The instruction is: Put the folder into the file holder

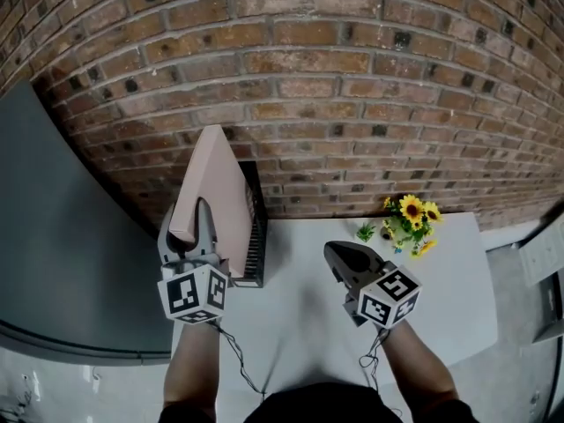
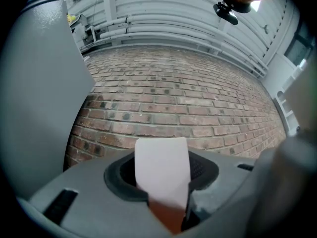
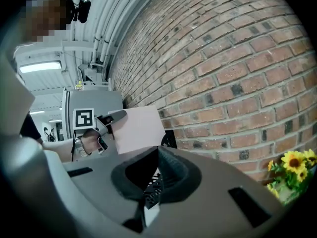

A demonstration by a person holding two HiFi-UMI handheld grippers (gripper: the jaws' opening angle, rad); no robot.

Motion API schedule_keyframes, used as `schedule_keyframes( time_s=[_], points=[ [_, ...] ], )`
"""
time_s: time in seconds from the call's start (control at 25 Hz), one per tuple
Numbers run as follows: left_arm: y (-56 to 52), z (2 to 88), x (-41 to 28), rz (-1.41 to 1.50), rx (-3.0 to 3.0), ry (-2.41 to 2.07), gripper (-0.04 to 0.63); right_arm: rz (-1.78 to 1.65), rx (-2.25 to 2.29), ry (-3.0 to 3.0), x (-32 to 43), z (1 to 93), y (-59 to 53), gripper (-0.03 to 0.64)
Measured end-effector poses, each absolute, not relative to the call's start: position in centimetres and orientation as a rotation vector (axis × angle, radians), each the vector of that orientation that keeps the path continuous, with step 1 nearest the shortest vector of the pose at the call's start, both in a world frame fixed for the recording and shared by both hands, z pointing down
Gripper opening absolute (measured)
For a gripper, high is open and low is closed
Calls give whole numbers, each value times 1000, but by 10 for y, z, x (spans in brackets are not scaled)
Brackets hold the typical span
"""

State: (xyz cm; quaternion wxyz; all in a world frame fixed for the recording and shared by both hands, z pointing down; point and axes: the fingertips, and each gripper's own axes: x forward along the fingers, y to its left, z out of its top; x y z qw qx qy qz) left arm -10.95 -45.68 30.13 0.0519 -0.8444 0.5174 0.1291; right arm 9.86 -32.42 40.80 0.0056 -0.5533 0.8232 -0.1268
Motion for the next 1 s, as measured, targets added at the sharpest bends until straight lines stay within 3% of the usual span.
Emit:
schedule_keyframes(
  time_s=[1.0],
  points=[
    [-469,408,-84,292,-2595,1649,172,-475,-1795,2545,104,432,-328,3]
  ],
)
